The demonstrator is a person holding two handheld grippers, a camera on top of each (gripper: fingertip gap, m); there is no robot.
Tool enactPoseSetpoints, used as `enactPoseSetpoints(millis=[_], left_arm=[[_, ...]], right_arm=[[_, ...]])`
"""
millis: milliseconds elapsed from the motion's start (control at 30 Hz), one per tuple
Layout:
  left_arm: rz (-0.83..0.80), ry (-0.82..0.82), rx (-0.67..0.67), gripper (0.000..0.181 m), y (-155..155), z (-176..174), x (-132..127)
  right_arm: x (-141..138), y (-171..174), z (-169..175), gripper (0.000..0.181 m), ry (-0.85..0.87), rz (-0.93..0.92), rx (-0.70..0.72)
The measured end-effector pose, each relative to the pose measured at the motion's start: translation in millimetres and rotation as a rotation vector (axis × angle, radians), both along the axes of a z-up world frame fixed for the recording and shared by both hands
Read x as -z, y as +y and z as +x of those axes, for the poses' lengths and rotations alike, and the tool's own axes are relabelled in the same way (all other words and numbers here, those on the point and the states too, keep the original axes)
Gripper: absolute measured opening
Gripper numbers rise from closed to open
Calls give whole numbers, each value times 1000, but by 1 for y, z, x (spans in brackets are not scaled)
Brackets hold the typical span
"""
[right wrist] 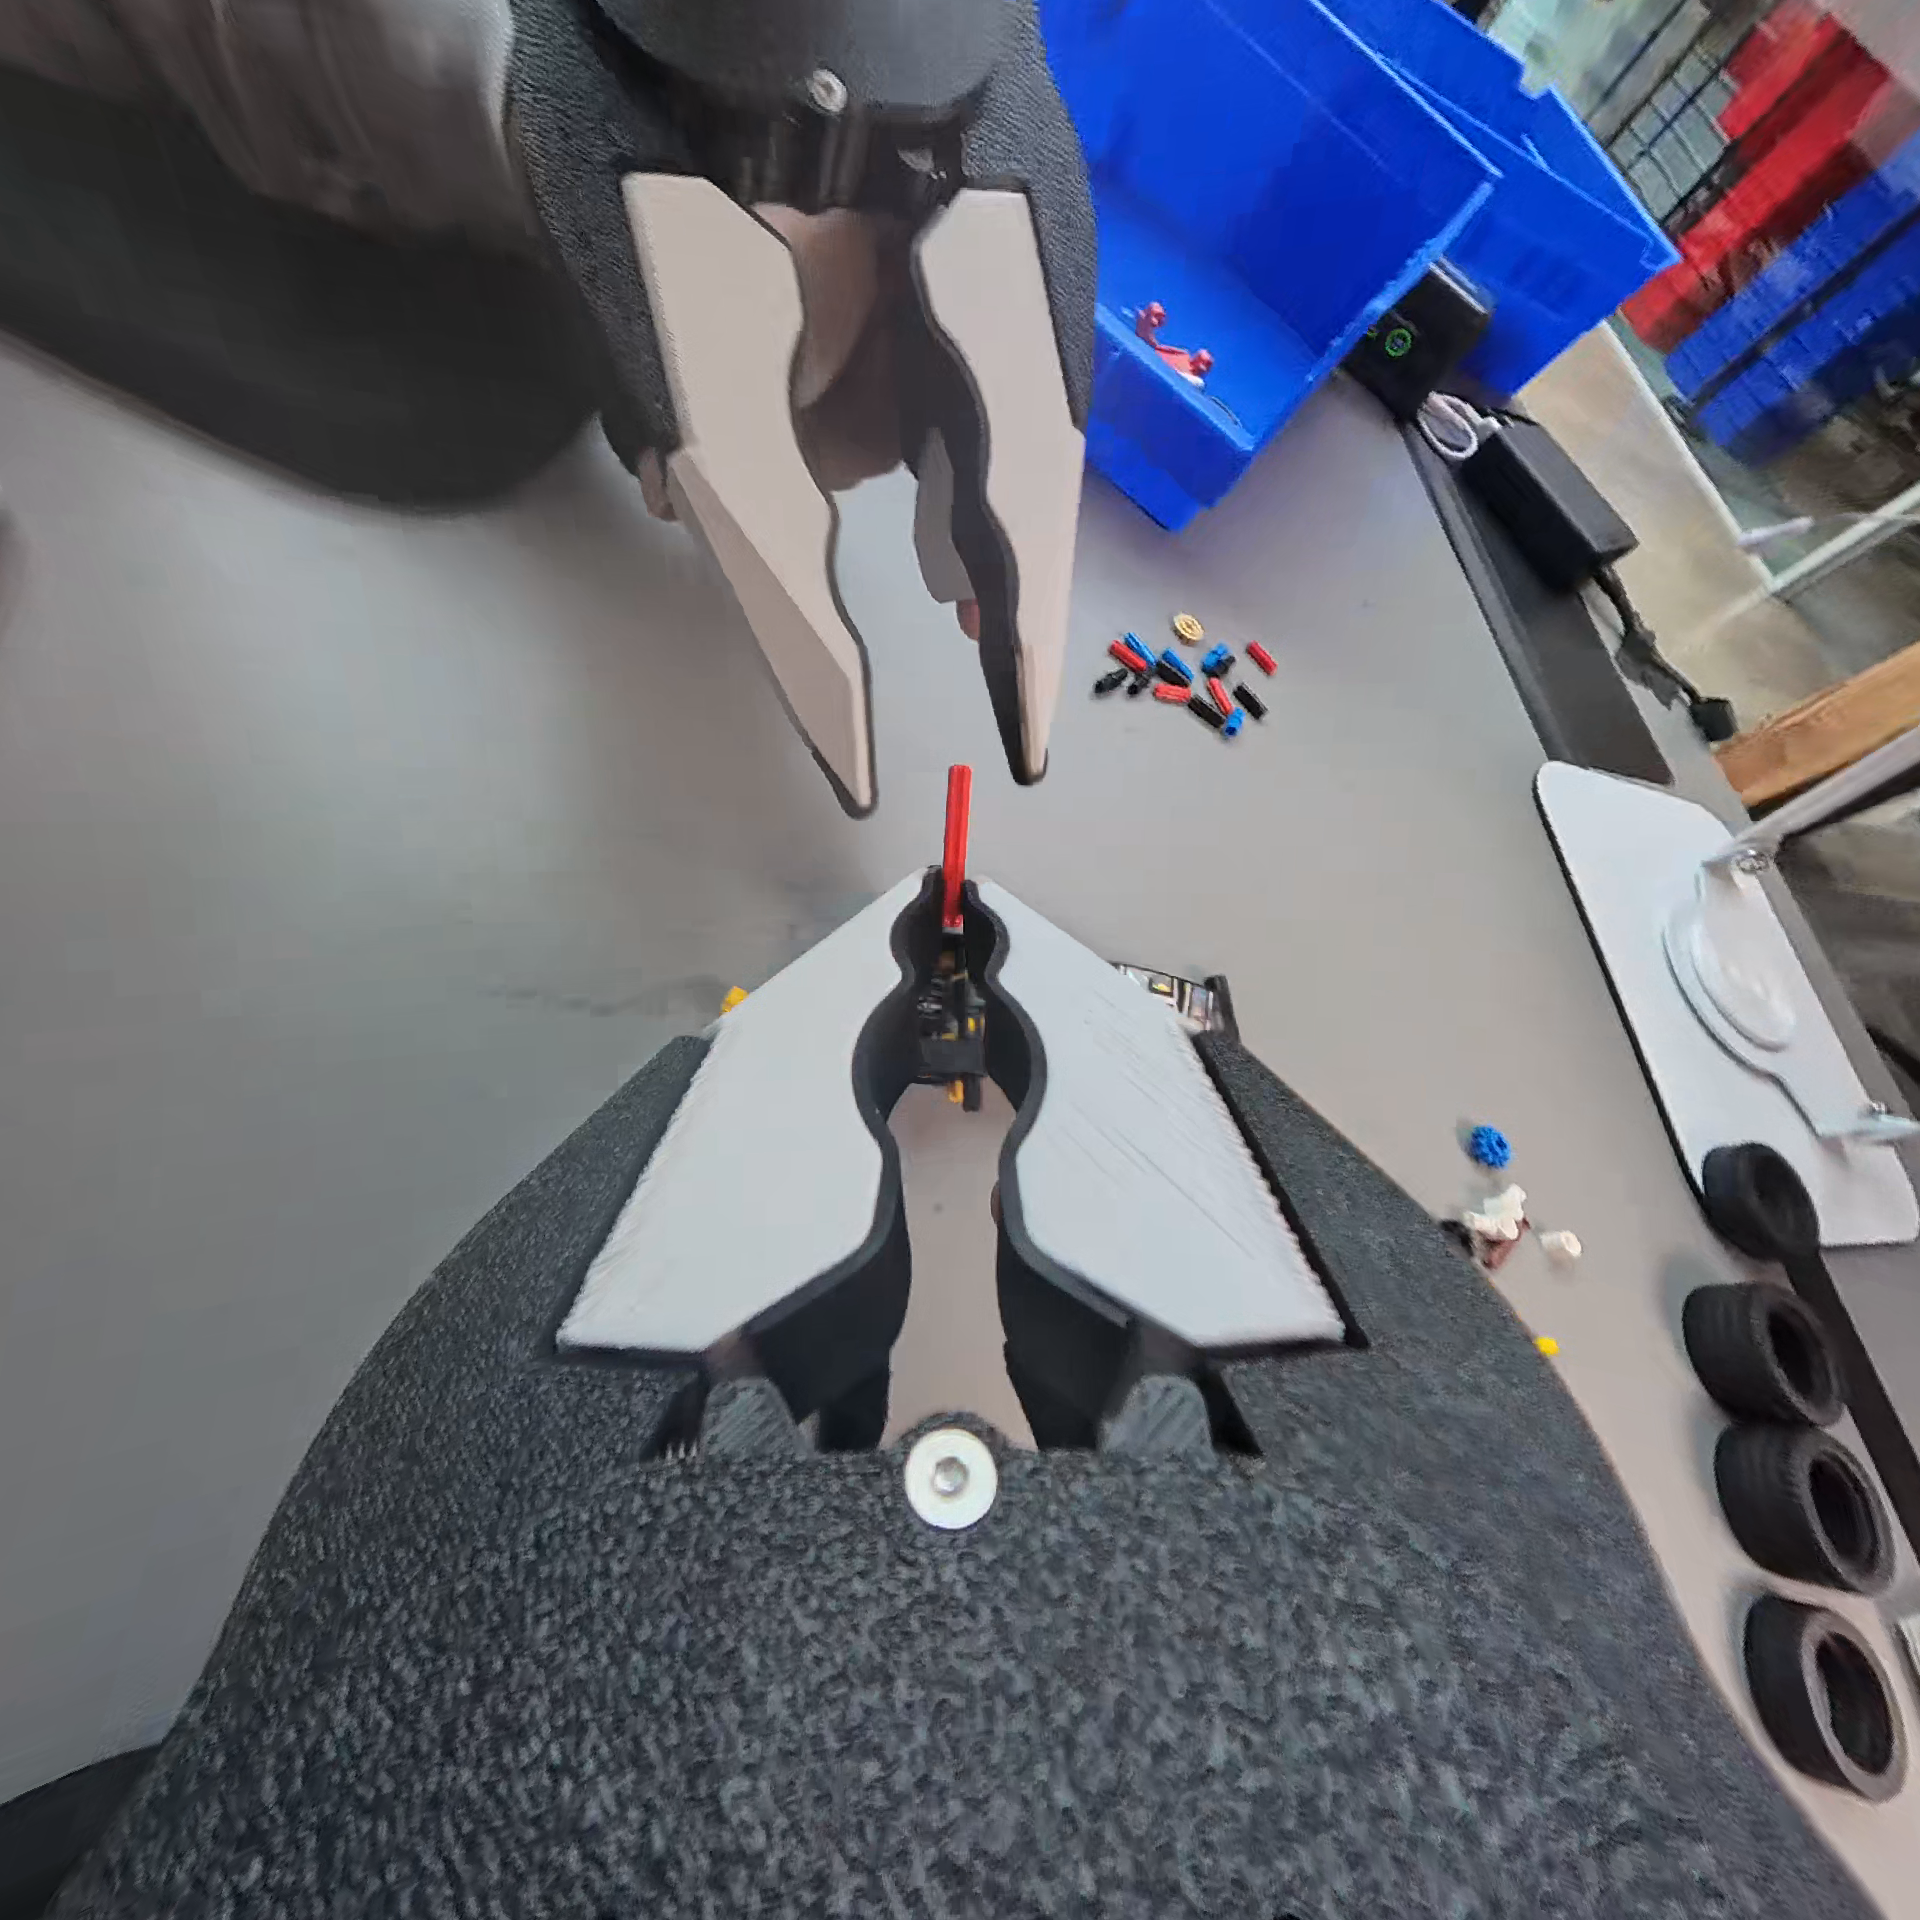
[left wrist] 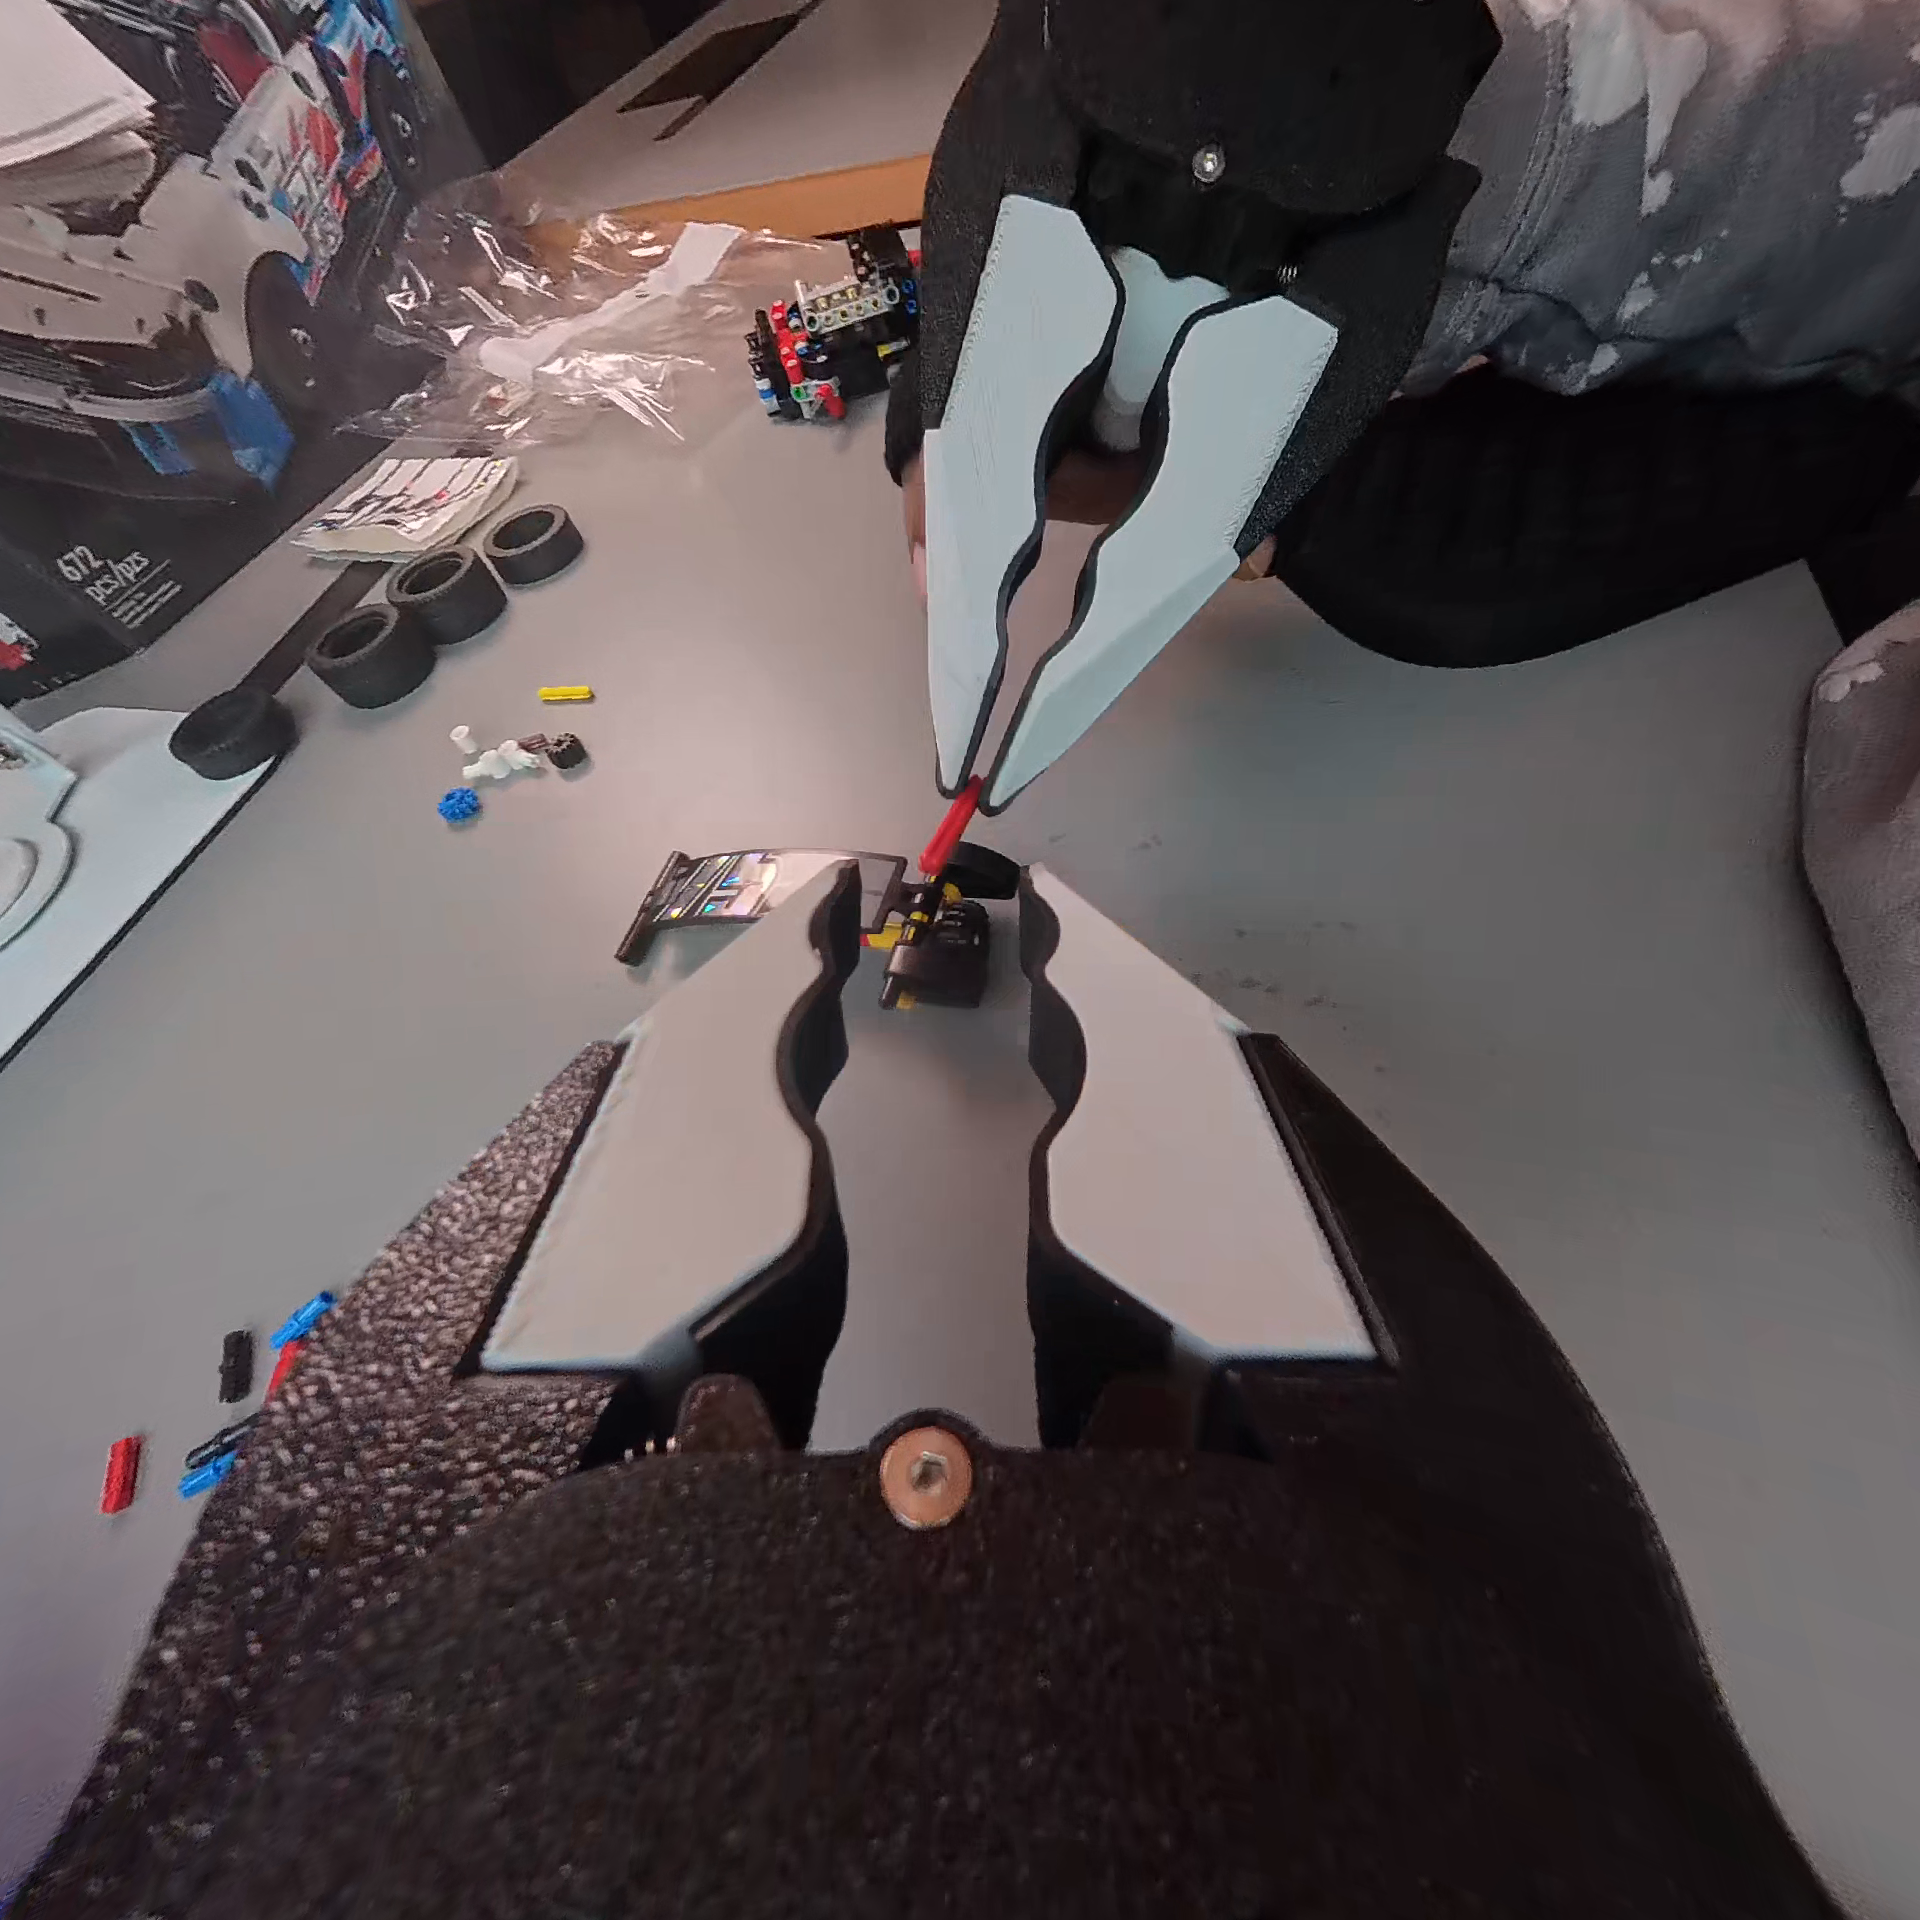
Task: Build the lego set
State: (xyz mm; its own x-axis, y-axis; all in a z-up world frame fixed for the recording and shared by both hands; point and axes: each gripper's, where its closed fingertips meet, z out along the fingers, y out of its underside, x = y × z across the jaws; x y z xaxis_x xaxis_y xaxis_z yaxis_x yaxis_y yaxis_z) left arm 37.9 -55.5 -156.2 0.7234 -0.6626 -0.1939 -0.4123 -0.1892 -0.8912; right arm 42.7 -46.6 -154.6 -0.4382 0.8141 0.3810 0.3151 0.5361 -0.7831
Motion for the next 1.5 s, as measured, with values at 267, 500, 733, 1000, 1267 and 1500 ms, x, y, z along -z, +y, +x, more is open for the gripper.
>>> enactPoseSetpoints(millis=[267, 500, 733, 1000, 1267, 1500], left_arm=[[-18, 41, 74, 3, -10, 9, 1], [144, 22, -620, 3, 17, -151, -50], [-95, -42, -1144, 3, -21, -276, -5], [10, -54, -967, 24, -4, -241, -22], [-344, -433, -47, 27, -14, -44, -10], [-514, -640, 47, 6, -8, -3, -8]], right_arm=[[2, -16, 1, 1, 9, -11, -58], [26, -1, 29, 20, -226, -117, -49], [60, -14, 26, 33, -346, -56, -68], [67, -15, 22, 7, -375, -88, -56], [16, -11, -4, 4, -36, -40, -32], [-14, -13, -13, 4, 187, 82, -17]])
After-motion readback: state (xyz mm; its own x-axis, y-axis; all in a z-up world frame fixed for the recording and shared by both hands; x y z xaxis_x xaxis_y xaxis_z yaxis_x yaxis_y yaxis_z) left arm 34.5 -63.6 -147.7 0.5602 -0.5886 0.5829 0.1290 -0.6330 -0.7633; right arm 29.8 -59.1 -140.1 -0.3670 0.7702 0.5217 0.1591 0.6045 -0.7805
